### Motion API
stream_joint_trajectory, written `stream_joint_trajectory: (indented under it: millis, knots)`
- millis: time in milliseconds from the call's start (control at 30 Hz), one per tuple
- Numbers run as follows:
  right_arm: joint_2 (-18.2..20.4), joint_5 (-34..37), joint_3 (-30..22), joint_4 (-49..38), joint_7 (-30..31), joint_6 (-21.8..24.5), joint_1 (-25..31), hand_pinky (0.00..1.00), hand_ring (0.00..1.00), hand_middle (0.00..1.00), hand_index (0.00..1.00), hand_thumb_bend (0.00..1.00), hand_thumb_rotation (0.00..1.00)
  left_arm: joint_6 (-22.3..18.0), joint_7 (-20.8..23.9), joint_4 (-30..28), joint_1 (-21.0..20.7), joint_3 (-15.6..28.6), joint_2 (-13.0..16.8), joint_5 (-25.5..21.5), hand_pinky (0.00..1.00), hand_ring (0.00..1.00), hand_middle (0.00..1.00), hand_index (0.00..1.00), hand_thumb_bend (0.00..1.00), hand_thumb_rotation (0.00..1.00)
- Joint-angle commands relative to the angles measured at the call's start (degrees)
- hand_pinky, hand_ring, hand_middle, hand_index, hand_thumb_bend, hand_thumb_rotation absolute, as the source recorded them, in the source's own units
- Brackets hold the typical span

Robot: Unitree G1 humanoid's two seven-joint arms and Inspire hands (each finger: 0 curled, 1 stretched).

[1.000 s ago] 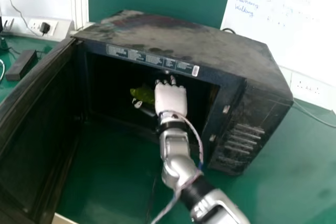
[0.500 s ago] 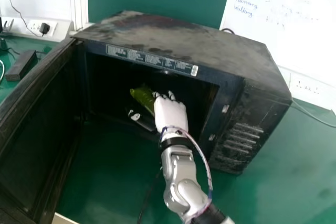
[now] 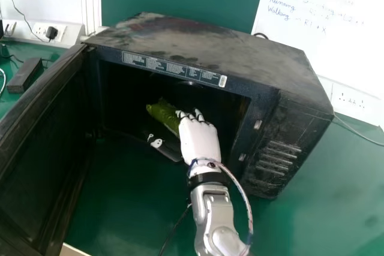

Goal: Put biscuit inside oven

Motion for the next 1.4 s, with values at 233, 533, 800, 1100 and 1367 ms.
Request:
stream_joint_trajectory:
  millis: [233, 533, 800, 1100, 1367]
  knots:
    - [-1.8, -5.3, -2.7, -8.5, 2.2, -1.6, 6.1, 0.75, 0.85, 0.89, 0.91, 0.89, 0.59, 0.9, 0.2, 2.1, 0.9, 0.2, -0.2, 0.1, 1.00, 0.97, 0.98, 1.00, 0.33, 1.00]
    - [-3.1, -8.0, -6.2, -11.9, 5.4, -2.5, 9.2, 0.76, 0.87, 0.91, 0.91, 0.90, 0.60, 0.7, -0.2, 2.6, 0.8, 0.5, 0.0, 0.0, 1.00, 0.96, 0.97, 1.00, 0.31, 1.00]
    - [-3.2, -8.9, -9.2, -17.1, 6.1, -4.1, 14.0, 0.76, 0.87, 0.91, 0.91, 0.91, 0.61, 0.8, -0.5, 2.4, 1.0, 0.4, 0.3, 0.1, 0.99, 0.96, 0.97, 1.00, 0.31, 1.00]
    - [-3.0, -6.9, -13.7, -27.3, 6.4, -9.2, 24.1, 0.74, 0.85, 0.90, 0.91, 0.91, 0.65, -0.2, -0.7, 3.9, 0.1, 0.2, 1.0, 1.1, 0.99, 0.97, 0.98, 1.00, 0.30, 1.00]
    - [-1.5, 2.7, -19.4, -37.1, 6.6, -14.4, 34.8, 0.81, 0.91, 0.94, 0.93, 0.89, 0.58, -2.4, -1.4, 6.3, -1.2, -0.1, 1.7, 1.7, 0.97, 0.96, 0.98, 1.00, 0.29, 1.00]
